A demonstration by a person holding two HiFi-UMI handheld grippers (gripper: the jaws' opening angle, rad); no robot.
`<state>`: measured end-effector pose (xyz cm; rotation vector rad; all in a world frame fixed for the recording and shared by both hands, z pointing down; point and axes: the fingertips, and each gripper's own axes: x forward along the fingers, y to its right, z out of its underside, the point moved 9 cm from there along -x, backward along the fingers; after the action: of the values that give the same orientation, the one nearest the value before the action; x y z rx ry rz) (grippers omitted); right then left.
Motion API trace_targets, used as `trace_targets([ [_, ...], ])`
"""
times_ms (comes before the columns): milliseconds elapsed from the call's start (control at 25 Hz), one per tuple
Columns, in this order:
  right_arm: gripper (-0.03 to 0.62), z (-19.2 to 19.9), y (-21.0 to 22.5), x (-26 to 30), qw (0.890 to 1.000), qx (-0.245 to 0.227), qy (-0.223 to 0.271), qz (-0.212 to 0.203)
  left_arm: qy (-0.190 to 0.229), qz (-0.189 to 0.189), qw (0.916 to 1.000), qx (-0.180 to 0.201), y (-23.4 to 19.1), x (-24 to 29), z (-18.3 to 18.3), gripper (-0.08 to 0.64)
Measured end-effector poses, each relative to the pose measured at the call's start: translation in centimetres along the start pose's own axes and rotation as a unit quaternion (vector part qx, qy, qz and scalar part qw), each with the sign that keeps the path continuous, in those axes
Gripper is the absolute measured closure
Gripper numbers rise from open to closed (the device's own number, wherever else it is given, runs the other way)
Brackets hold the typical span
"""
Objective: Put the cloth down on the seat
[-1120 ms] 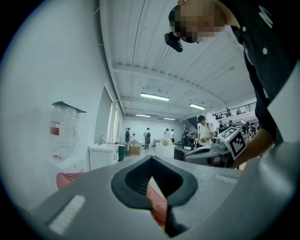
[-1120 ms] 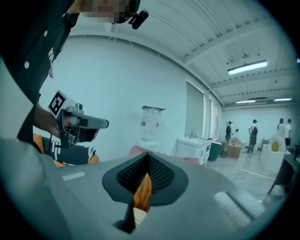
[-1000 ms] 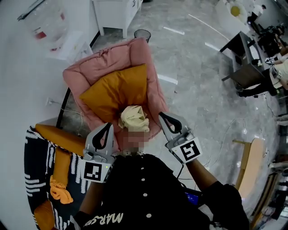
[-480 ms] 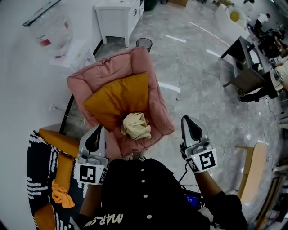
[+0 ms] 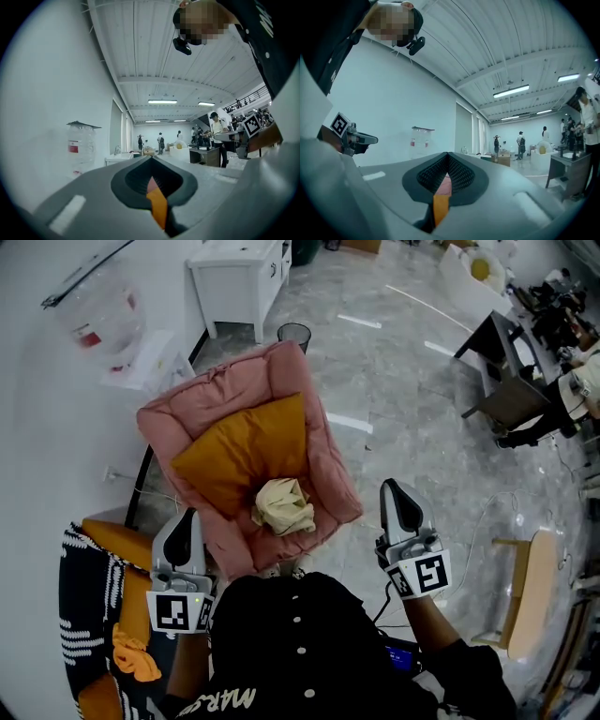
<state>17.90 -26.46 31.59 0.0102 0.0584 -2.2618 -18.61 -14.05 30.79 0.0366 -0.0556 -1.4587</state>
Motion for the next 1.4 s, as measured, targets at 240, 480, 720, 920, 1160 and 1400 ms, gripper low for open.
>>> trace_targets([
  [240,0.568,-0.5,-0.3,0.1,1.000,0.006,0.016,0.004,0.006,0.003,1.0000,-0.005,0.2,0.4,0.0,0.560],
  [480,0.569,-0.6,-0.9,0.6,1.000,0.011,0.016,-0.010,0.007,0.000,1.0000,0.003,0.1,0.4,-0.1,0.560],
  [720,0.569,-0.9,-1.4,1.2,0.999,0.015,0.023,-0.015,0.009,-0.004,0.9999,0.011,0.3,0.3,-0.3,0.560],
  [920,0.569,-0.6,-1.4,1.6,0.999,0.024,0.016,-0.016,0.012,-0.006,0.9996,0.025,0.1,0.3,-0.5,0.560],
  [1160,0.569,-0.5,-1.7,2.0,1.000,0.018,0.014,-0.021,0.012,-0.006,0.9995,0.029,-0.1,0.4,-0.6,0.560],
  [1400,0.569,-0.7,-1.7,2.3,0.999,0.026,0.016,-0.016,0.013,-0.005,0.9993,0.035,-0.1,0.4,-0.5,0.560],
])
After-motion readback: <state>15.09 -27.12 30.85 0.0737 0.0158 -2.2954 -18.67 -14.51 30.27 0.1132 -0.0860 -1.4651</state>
